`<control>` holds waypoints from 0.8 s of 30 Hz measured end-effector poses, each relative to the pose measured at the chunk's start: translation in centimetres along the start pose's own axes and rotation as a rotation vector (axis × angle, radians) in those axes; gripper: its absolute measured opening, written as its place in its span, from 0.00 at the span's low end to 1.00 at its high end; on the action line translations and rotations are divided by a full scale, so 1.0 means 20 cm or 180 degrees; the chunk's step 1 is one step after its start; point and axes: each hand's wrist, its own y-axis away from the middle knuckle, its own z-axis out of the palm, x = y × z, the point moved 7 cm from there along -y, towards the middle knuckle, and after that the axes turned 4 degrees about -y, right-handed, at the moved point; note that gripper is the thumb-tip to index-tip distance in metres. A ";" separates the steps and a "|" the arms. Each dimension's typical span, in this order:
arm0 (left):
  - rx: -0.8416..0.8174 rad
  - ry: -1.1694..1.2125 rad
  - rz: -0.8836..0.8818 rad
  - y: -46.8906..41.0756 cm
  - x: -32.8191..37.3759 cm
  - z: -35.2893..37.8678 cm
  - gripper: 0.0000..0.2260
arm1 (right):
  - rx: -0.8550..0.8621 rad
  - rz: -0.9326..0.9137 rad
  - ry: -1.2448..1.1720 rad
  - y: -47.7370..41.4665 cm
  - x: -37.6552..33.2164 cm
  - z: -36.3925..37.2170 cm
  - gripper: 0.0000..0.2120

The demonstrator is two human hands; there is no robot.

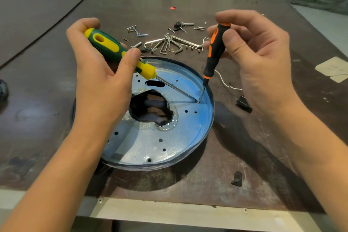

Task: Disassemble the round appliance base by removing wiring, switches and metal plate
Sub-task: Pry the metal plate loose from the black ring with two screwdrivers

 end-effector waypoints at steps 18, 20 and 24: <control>-0.0108 0.0091 -0.0246 -0.01 -0.07 0.01 0.22 | -0.0021 0.0050 0.0132 0.01 -0.01 0.01 0.07; -0.0113 0.0064 -0.0286 -0.01 -0.08 0.01 0.22 | -0.0013 0.0027 0.0051 0.00 0.00 0.00 0.08; -0.0114 0.0091 -0.0383 -0.01 -0.09 0.01 0.23 | -0.0029 0.0190 -0.0213 0.00 0.05 -0.01 0.12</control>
